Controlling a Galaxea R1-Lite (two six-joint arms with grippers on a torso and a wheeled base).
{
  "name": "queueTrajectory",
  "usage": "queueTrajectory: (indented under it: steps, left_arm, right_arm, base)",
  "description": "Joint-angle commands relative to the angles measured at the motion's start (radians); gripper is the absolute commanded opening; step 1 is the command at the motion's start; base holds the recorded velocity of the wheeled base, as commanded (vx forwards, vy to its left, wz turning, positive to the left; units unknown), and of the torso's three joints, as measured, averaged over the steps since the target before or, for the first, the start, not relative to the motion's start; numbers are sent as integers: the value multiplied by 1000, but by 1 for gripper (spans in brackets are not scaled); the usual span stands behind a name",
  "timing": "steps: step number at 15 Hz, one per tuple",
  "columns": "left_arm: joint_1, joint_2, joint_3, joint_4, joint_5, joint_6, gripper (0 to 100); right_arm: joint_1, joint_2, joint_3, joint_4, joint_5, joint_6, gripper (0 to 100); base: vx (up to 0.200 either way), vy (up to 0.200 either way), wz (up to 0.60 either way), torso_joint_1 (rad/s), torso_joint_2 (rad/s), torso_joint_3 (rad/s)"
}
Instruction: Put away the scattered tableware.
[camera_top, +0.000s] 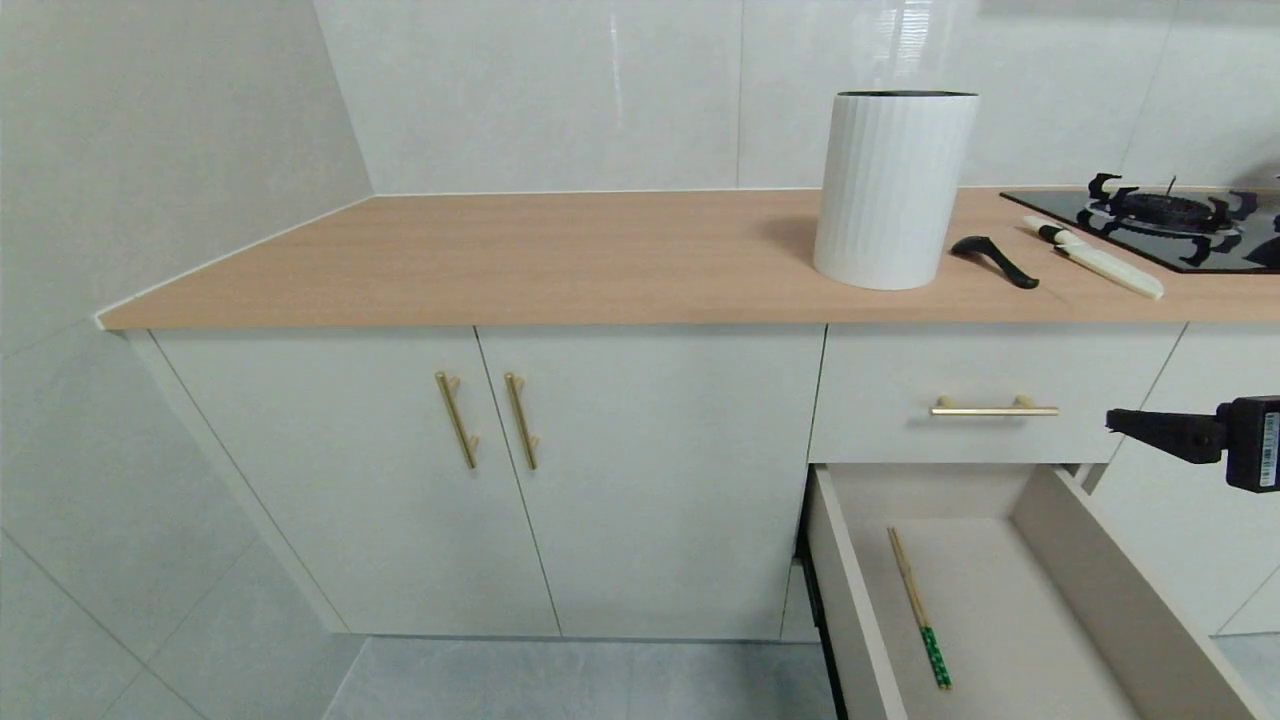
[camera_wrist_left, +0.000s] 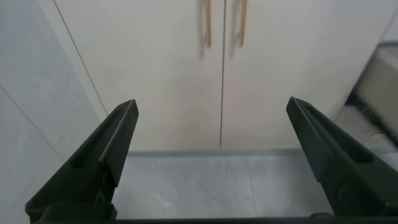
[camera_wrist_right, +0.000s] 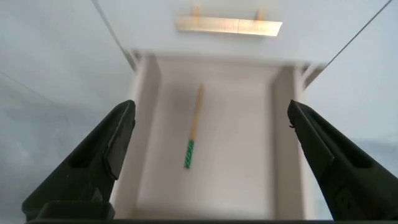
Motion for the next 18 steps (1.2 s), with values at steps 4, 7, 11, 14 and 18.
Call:
queueTrajectory:
  steps: [4,7,11,14,18]
  left_arm:
    - [0,0,-1,-1,0,0,100]
    - [0,0,-1,-1,0,0,100]
    - [0,0,1,-1,0,0,100]
    - [0,0,1,-1,0,0,100]
    - [0,0,-1,-1,0,0,100]
  right_arm:
    - [-43,0,-19,-4,77,-20,100]
    - [-122,89,-123,-8,224,-45,100]
    - [-157,362,-404,-30,265,-45,100]
    - [-165,537,-602,-27,265,-48,100]
    - [-160,724,-744,35,259,-122,100]
  base:
    - [0,0,0,134,-478,-339]
    - [0,0,0,152,-471,-321]
    - [0,0,0,89,-255,-161]
    - [0,0,0,9,-19,-12]
    - [0,0,0,0,0,0]
